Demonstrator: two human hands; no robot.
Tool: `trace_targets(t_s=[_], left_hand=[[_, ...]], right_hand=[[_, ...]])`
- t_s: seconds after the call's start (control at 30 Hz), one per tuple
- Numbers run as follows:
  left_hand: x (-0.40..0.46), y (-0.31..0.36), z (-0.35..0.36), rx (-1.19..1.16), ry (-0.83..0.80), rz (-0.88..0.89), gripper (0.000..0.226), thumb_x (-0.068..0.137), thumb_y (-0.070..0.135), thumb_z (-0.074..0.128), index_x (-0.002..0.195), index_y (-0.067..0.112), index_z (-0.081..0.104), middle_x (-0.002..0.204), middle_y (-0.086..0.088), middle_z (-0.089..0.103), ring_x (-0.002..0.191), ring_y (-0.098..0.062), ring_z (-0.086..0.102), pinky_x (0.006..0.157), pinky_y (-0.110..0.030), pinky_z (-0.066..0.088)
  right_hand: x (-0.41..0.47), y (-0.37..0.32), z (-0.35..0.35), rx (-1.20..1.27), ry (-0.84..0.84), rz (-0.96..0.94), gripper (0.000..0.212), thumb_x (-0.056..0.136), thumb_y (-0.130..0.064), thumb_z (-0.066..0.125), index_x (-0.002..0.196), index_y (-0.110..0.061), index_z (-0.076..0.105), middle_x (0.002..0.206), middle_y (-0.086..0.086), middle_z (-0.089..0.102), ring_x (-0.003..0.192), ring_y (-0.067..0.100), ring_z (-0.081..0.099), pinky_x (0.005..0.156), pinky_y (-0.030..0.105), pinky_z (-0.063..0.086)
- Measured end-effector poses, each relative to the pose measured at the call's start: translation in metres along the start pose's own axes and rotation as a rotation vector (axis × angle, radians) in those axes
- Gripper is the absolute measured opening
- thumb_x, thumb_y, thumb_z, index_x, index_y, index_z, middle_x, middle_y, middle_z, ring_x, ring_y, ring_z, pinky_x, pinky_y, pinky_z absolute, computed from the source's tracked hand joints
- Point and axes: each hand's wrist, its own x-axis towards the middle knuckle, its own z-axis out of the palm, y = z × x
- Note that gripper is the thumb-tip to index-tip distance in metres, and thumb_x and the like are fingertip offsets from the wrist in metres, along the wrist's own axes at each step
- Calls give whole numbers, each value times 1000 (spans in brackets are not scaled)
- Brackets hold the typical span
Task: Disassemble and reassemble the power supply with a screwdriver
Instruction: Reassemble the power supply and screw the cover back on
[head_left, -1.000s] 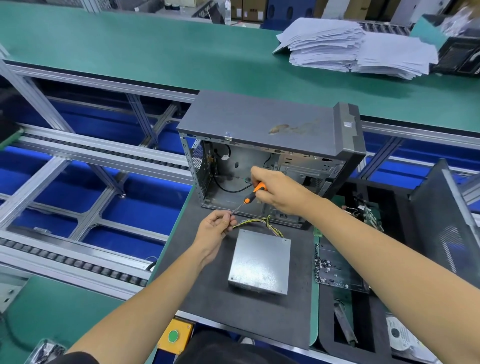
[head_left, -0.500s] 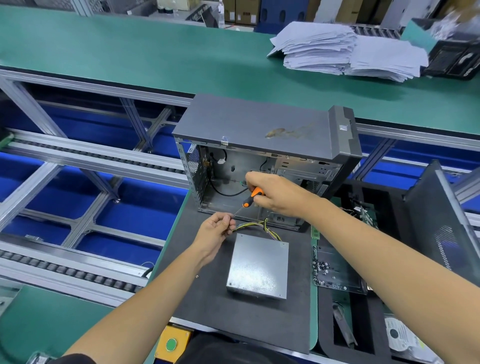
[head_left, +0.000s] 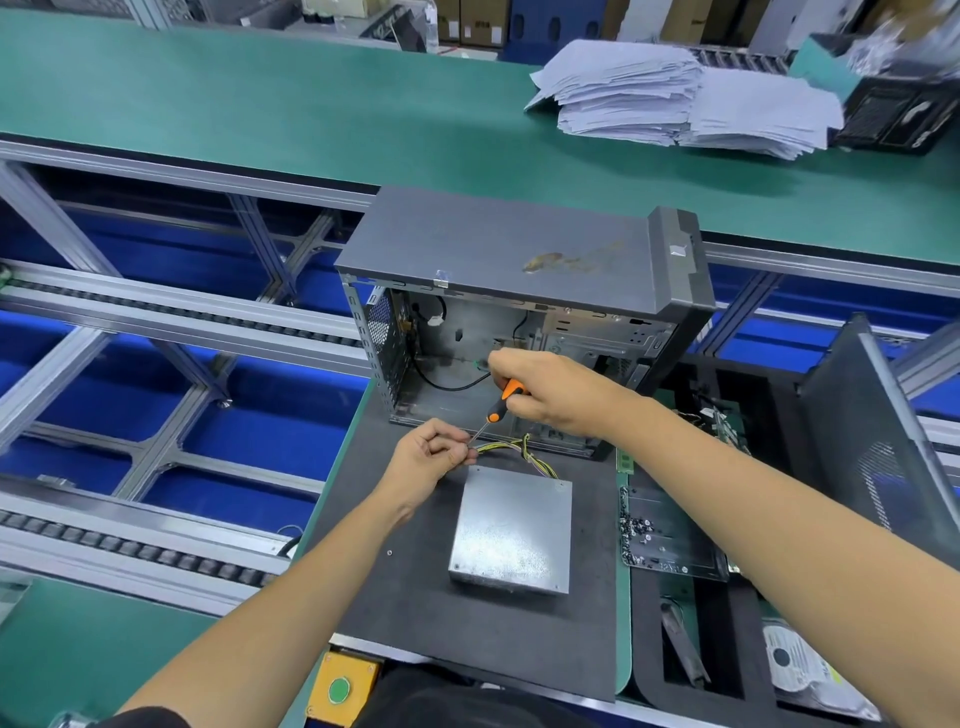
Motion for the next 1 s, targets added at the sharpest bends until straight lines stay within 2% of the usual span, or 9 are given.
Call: trace_targets(t_s=[0.1, 0.27, 0.4, 0.5, 0.57, 0.7, 0.8, 1.0], left_hand=[[0, -1, 0, 19, -3, 6, 15, 92, -12, 61, 97, 2, 63, 76, -14, 69, 90, -25, 75, 82, -24, 57], [0, 0, 0, 0, -33, 8, 16, 94, -11, 58, 102, 1, 64, 93, -24, 70, 93, -24, 75, 81, -22, 56], [-2, 3, -3, 35, -101, 12, 23, 98, -4, 56, 120, -1, 62, 113, -18, 74, 107, -24, 72, 83, -20, 54], [-5, 3, -6, 88, -99, 23, 27, 101, 4, 56, 126, 0, 61, 121, -11, 72, 116, -17, 68, 87, -21, 54], [-6, 0, -9, 186, -58, 43, 23, 99, 4, 60, 121, 3, 65, 119, -9, 73, 113, -12, 67, 91, -23, 52], [-4, -8, -13, 385, -27, 51, 21, 91, -4, 69, 103, 12, 69, 105, -3, 76, 100, -15, 70, 88, -21, 52], [-4, -10, -13, 427, -45, 46, 24, 86, -4, 74, 97, 18, 70, 95, 2, 78, 96, -14, 73, 84, -19, 54], [-1, -13, -9, 488, -45, 59, 26, 78, 8, 85, 93, 23, 70, 90, 5, 78, 90, -10, 74, 82, -18, 55]], right_hand=[[-1, 0, 3, 4, -1, 7, 26, 83, -15, 49, 83, -32, 30, 78, -11, 43, 69, 9, 44, 54, 29, 33], [-1, 0, 3, 8, 8, 7, 23, 82, -16, 48, 83, -31, 30, 79, -11, 44, 69, 10, 44, 55, 30, 34], [-1, 4, 2, 27, 19, 17, 22, 81, -17, 46, 82, -32, 31, 81, -13, 45, 71, 7, 44, 54, 29, 33], [-1, 10, 5, 20, 1, 39, 19, 81, -18, 46, 84, -31, 33, 81, -10, 46, 71, 11, 44, 55, 32, 36], [-1, 13, 8, -11, -31, 44, 18, 82, -18, 46, 83, -30, 32, 79, -9, 45, 70, 10, 44, 55, 34, 37], [0, 14, 18, -63, -106, 54, 18, 82, -18, 44, 83, -30, 31, 80, -8, 44, 66, 11, 45, 58, 40, 42], [3, 12, 24, -92, -157, 60, 19, 83, -17, 47, 84, -28, 32, 82, -6, 45, 66, 16, 46, 59, 42, 43], [9, 10, 28, -124, -192, 52, 21, 84, -14, 50, 85, -25, 33, 84, -2, 45, 68, 22, 47, 59, 44, 43]])
